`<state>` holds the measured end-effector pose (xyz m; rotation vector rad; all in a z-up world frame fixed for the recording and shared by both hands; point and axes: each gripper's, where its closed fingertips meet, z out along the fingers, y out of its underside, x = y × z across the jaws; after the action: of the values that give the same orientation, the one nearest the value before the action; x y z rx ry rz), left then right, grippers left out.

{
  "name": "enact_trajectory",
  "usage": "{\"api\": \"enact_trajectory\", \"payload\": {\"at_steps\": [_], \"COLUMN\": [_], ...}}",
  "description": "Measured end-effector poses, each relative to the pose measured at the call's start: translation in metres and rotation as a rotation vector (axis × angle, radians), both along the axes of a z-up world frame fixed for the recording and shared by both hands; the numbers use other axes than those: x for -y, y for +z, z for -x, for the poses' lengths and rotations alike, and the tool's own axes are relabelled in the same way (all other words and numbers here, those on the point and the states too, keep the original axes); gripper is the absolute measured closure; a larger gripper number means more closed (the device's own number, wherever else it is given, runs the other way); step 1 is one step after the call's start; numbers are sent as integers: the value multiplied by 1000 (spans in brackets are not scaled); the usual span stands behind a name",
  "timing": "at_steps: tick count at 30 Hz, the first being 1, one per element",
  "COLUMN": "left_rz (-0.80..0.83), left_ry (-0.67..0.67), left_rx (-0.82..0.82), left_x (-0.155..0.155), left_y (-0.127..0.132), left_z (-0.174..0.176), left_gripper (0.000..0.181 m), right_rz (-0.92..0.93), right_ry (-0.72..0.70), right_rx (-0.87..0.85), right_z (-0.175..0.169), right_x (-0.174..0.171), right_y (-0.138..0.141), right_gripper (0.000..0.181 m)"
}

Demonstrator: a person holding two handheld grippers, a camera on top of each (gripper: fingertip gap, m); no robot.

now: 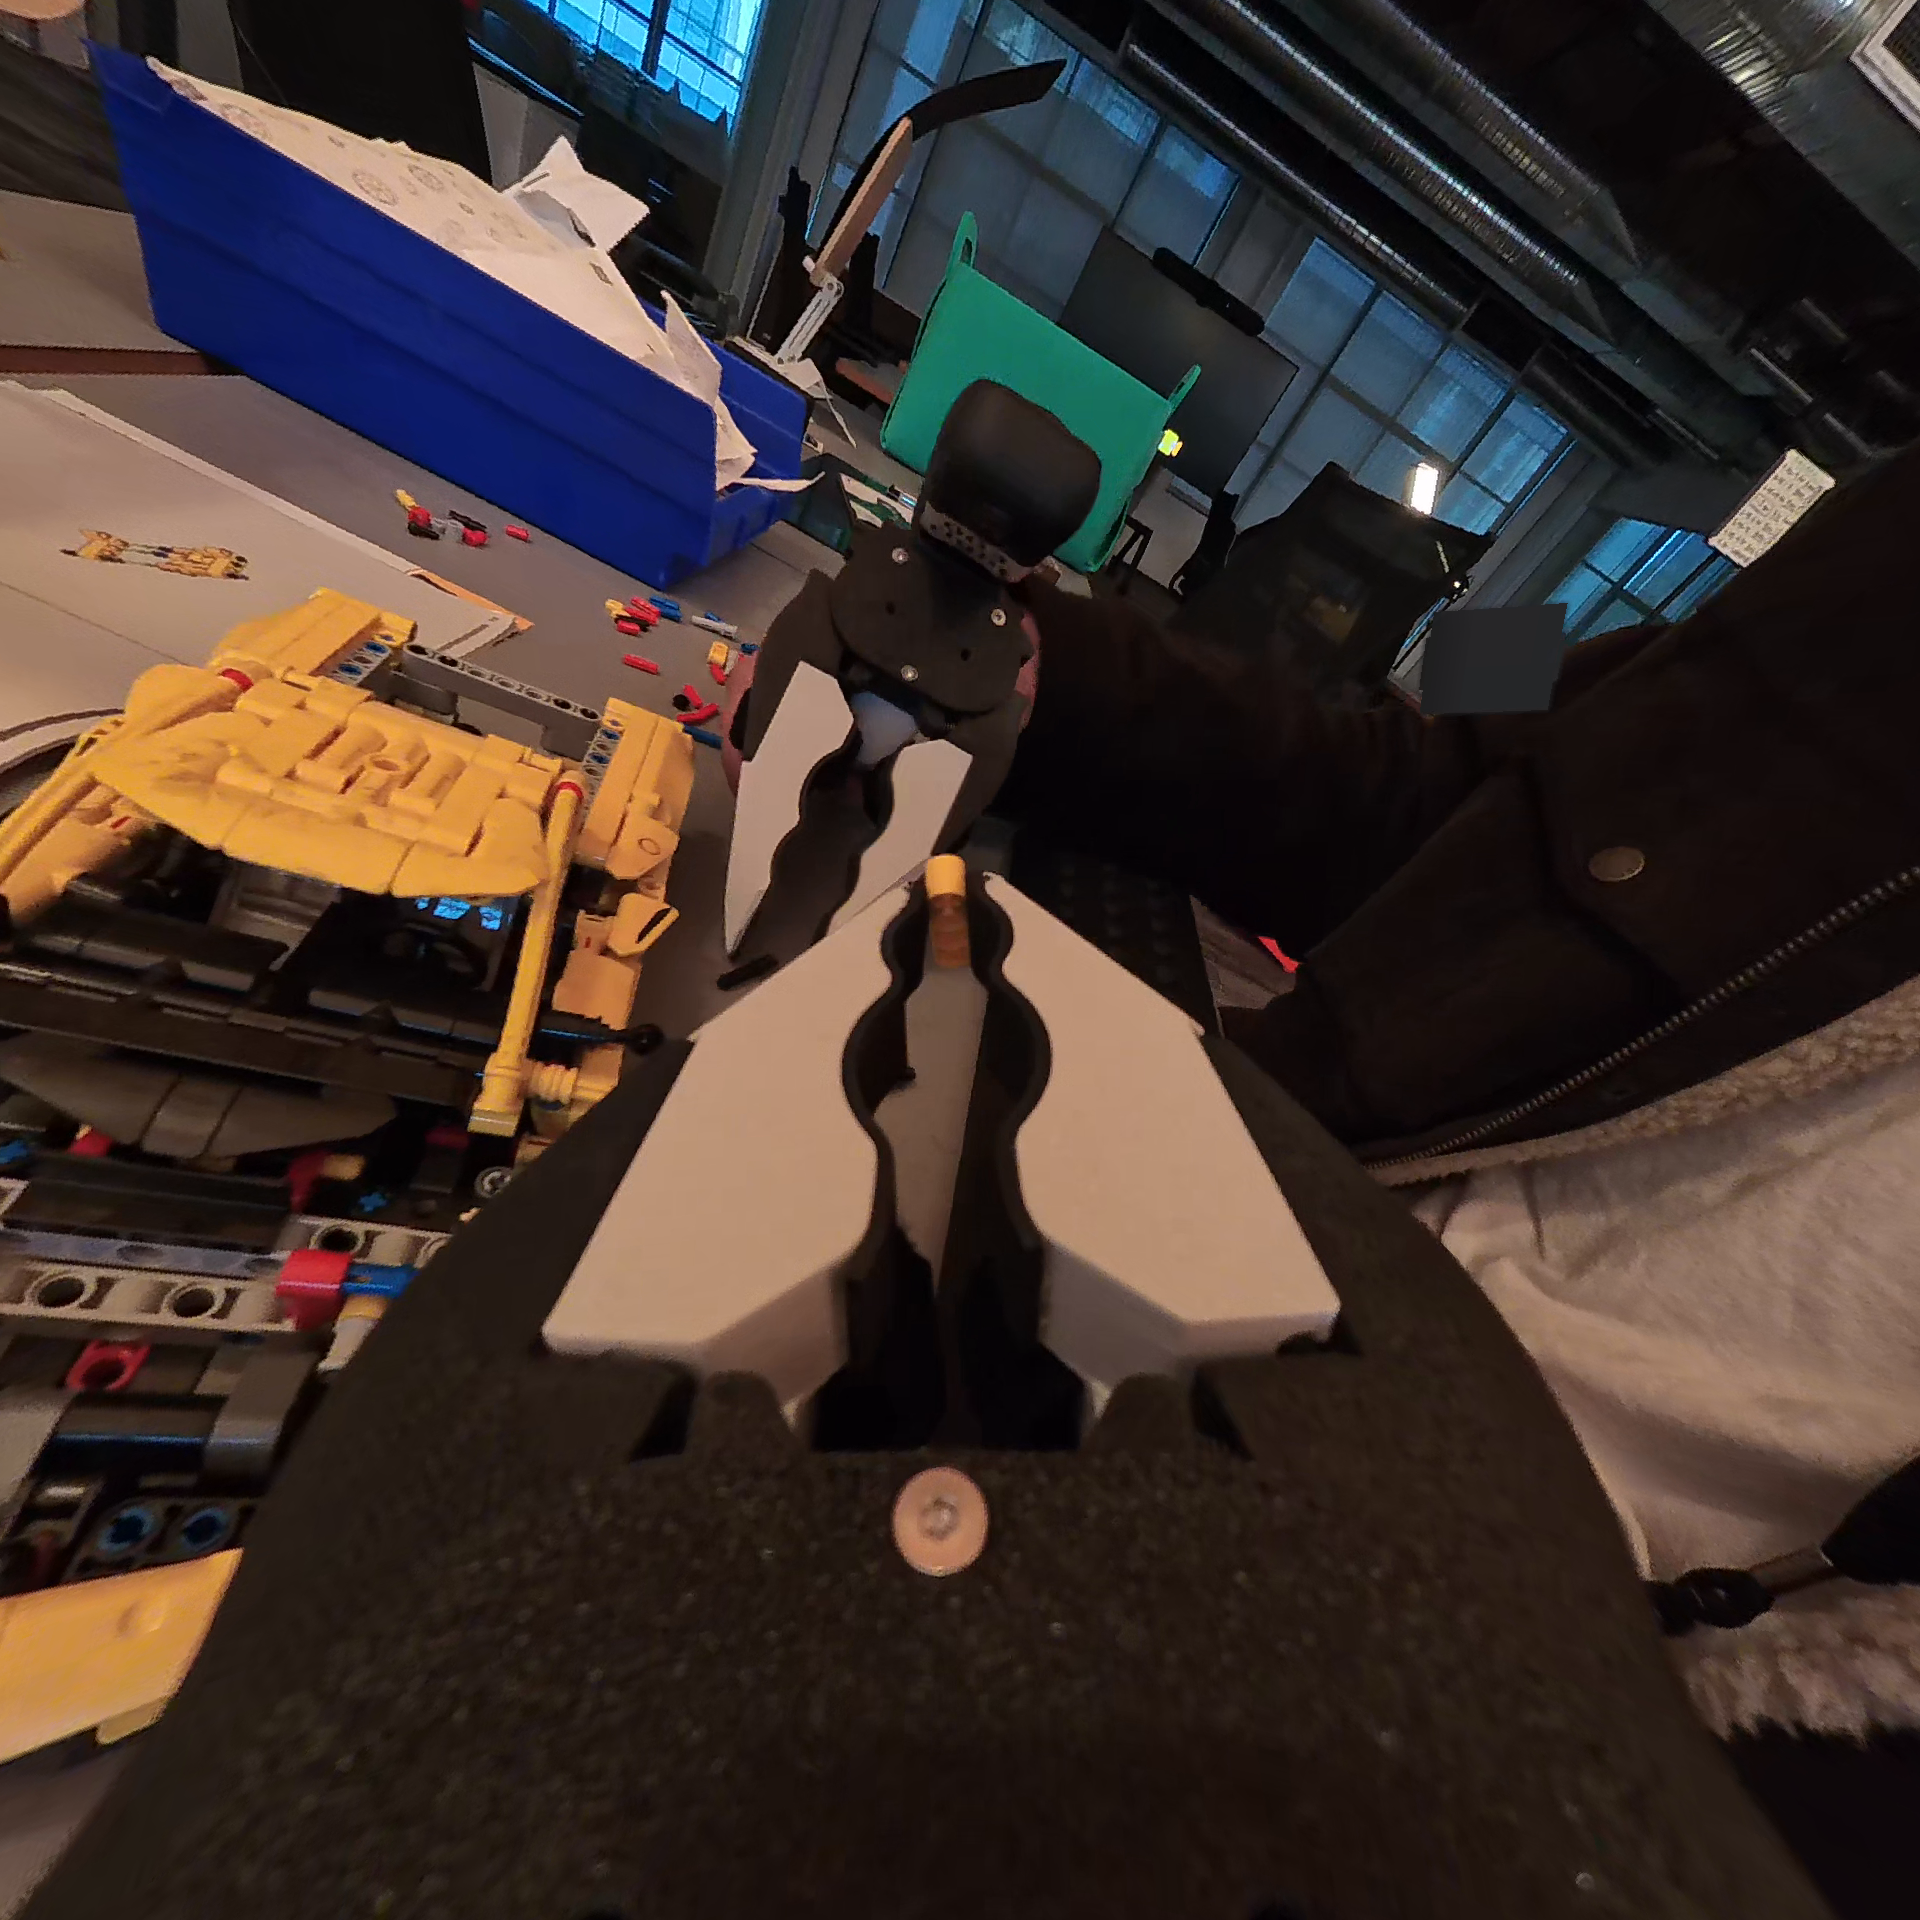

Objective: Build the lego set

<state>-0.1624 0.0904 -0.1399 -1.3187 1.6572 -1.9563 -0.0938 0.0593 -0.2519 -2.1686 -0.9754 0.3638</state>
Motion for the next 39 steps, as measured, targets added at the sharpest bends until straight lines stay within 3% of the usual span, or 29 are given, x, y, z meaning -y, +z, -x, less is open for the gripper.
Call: {"api": "enact_trajectory", "payload": {"at_steps": [10, 19, 20, 22, 24, 27, 33, 39], "left_rz": [18, 24, 33, 67, 96, 71, -136, -227], "left_ry": [10, -8, -17, -36, -56, -83, -108, -127], "left_rx": [2, 18, 30, 59, 86, 123, 119, 91], "left_x": [-3, 0, 0, 1, 2, 8, 28, 35], "left_y": [1, 5, 7, 15, 22, 27, 10, -3], "left_z": [0, 2, 3, 6, 10, 14, 14, 13], "left_gripper": [174, 174, 174, 174, 174, 174, 174, 174], "right_rz": [5, -75, -83, -248, -382, -325, -241, -171], "right_ry": [-140, -188, -185, -139, -68, -61, 38, 88], "right_rx": [-4, 137, 145, 88, 137, 218, 263, 291], "right_z": [-3, -6, -1, 24, 45, 62, 76, 77], "right_x": [-8, -11, -12, -19, -19, -14, -7, -1], "right_y": [0, 0, 7, 55, 99, 127, 123, 110], "right_gripper": [173, 177, 178, 178, 178, 178, 179, 178]}}
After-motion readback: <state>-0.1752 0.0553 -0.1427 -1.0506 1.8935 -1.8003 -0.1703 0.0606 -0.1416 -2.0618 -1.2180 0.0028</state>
